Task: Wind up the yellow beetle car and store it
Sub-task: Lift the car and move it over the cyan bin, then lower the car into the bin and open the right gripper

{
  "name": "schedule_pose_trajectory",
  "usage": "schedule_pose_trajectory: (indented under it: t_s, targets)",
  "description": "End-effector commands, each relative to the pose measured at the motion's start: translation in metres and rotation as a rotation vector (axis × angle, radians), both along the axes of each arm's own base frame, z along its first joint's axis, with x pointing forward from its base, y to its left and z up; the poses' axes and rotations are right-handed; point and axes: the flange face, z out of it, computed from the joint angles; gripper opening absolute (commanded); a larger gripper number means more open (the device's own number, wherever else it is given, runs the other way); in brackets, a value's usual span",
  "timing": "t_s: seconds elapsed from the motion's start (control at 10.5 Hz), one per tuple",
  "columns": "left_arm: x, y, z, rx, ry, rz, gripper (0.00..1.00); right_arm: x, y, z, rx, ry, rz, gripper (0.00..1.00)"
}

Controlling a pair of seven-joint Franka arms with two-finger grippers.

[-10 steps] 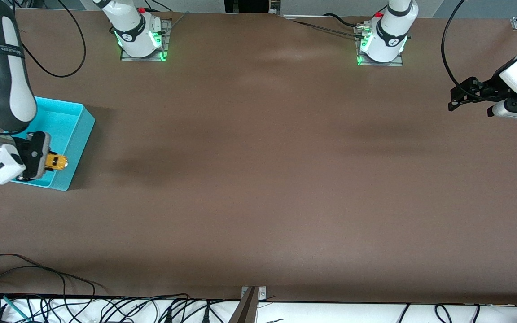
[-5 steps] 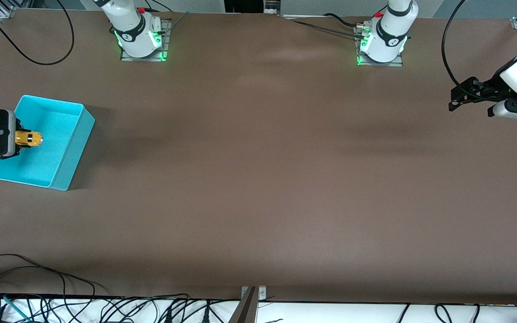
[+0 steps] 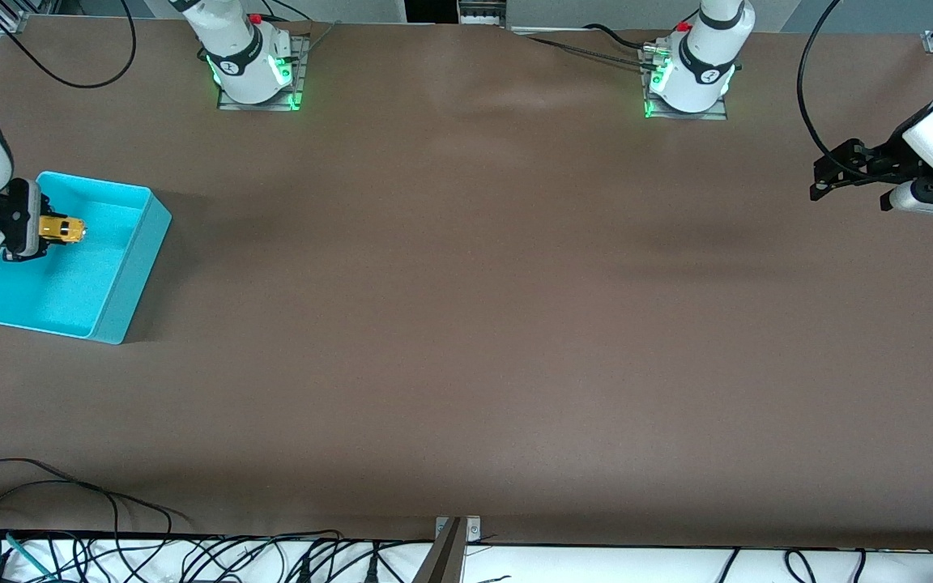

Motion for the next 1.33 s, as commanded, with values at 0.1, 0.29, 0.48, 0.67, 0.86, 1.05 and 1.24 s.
schedule_pose_trajectory:
  t_s: [0.1,0.29,0.48,0.67,0.86,1.05,1.24]
  targets:
    - [-0.003,0.000,0.003,-0.023,0.006,0.007,1.00,-0.047,0.008,-0.002,-0.034,-0.085,0.057,0.00]
    - [-0.003,0.000,0.003,-0.023,0.006,0.007,1.00,-0.047,0.004,-0.016,-0.037,-0.121,0.095,0.00]
    - [-0.003,0.000,0.003,-0.023,0.006,0.007,1.00,-0.052,-0.006,-0.043,-0.034,-0.139,0.097,0.00]
    - [-0.003,0.000,0.003,-0.023,0.006,0.007,1.00,-0.063,-0.015,-0.063,-0.030,-0.155,0.101,0.00]
    - [-0.003,0.000,0.003,-0.023,0.006,0.007,1.00,-0.066,-0.017,-0.086,-0.016,-0.145,0.101,0.00]
    - [-0.003,0.000,0.003,-0.023,0.006,0.007,1.00,-0.070,-0.021,-0.100,-0.006,-0.139,0.085,0.00]
    - [-0.003,0.000,0.003,-0.023,0.006,0.007,1.00,-0.072,-0.023,-0.103,-0.002,-0.137,0.076,0.16]
